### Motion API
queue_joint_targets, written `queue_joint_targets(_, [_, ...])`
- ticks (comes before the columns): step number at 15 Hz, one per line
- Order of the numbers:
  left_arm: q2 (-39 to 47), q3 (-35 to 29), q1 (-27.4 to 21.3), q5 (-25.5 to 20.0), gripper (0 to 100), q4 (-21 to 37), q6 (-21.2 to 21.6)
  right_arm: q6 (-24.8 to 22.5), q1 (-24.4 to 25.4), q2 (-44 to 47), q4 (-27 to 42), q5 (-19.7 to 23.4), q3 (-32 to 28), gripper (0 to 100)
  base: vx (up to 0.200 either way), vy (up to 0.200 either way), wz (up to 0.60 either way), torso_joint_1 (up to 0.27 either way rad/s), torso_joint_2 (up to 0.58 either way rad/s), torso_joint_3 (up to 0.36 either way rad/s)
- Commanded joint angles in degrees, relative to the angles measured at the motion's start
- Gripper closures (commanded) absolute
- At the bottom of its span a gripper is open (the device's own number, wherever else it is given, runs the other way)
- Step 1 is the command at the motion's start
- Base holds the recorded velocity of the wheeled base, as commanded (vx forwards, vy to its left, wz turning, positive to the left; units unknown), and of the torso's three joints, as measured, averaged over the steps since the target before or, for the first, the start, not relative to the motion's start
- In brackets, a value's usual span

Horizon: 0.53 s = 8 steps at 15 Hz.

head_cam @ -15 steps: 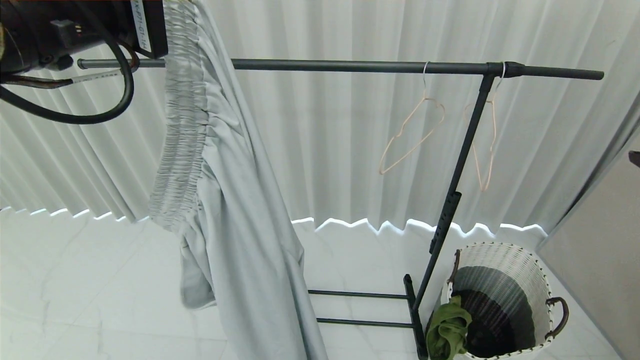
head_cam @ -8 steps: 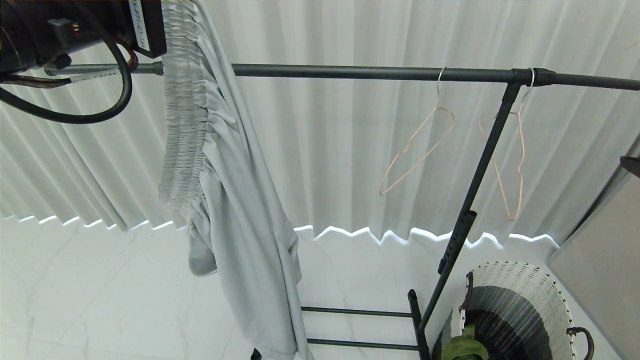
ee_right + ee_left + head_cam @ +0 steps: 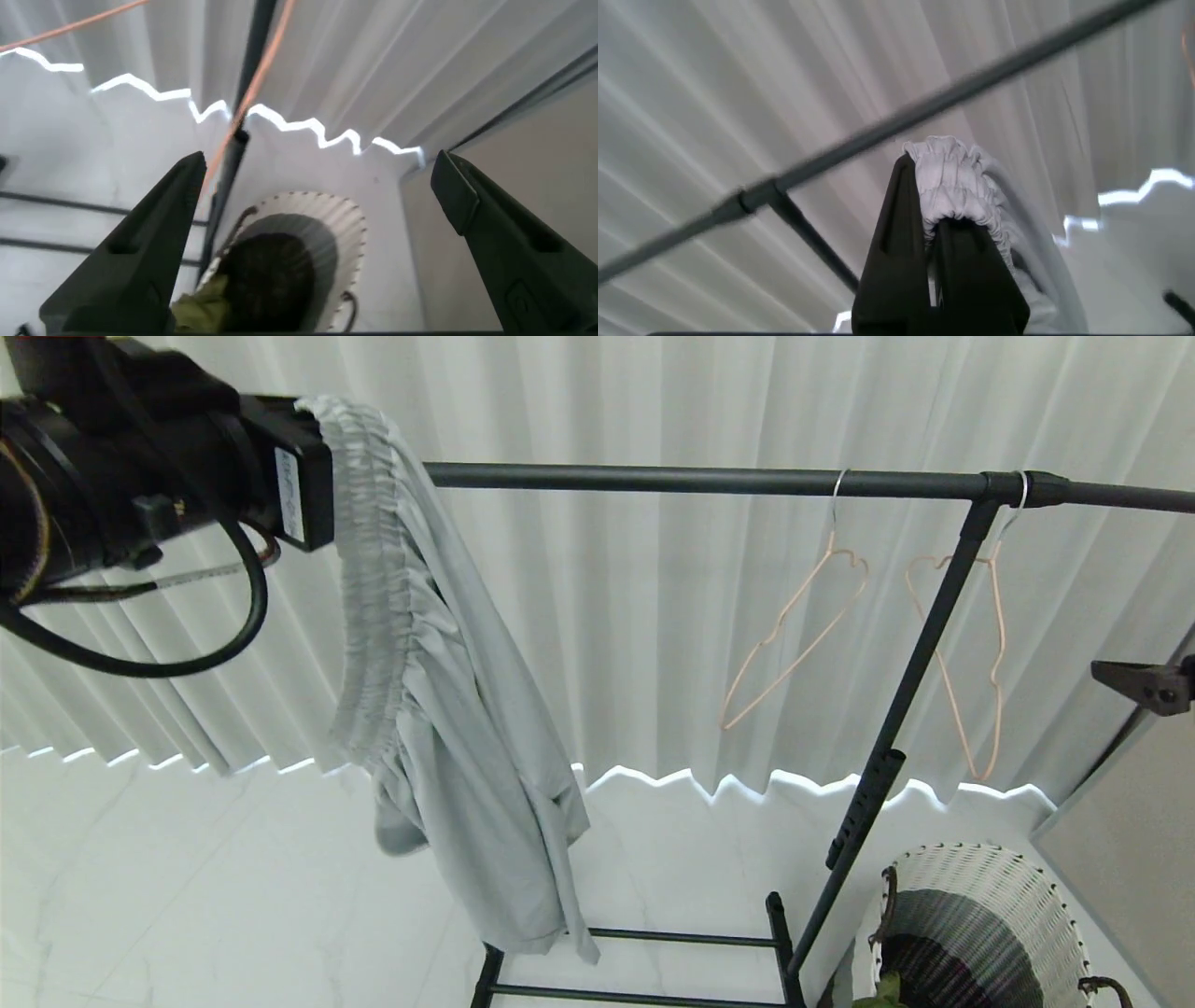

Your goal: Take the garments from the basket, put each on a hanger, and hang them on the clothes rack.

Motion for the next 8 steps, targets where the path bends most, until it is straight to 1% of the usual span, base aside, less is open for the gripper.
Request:
queue_joint_targets(1, [-2.93, 6.39, 0.03, 0.04, 100, -0.01, -0.09, 2.22, 0.02, 4.83, -0.85, -0.01, -0.14, 0, 0.000, 0.000, 0.00, 0.000, 0.00, 0.000])
queue_joint_targets(3, [-3.98, 9.90, 0.56, 0.13, 100, -0.01, -0.09, 6.18, 0.46, 9.31, -5.33, -0.19, -0.14, 0, 0.000, 0.000, 0.00, 0.000, 0.00, 0.000])
queue_joint_targets(5, [-3.81, 9.73, 2.40, 0.04, 100, -0.01, 0.00, 8.99, 0.46, 14.41, -8.93, -0.28, -0.84, 0, 0.000, 0.000, 0.00, 0.000, 0.00, 0.000])
queue_joint_targets(6, [-3.81, 9.38, 2.75, 0.13, 100, -0.10, 0.00, 10.92, 0.28, 17.31, -9.72, -0.37, -2.08, 0, 0.000, 0.000, 0.00, 0.000, 0.00, 0.000])
queue_joint_targets(8, [-4.42, 9.55, 2.84, 0.13, 100, -0.01, 0.09, 14.61, 0.28, 22.32, -9.55, -0.45, -6.56, 0, 0.000, 0.000, 0.00, 0.000, 0.00, 0.000])
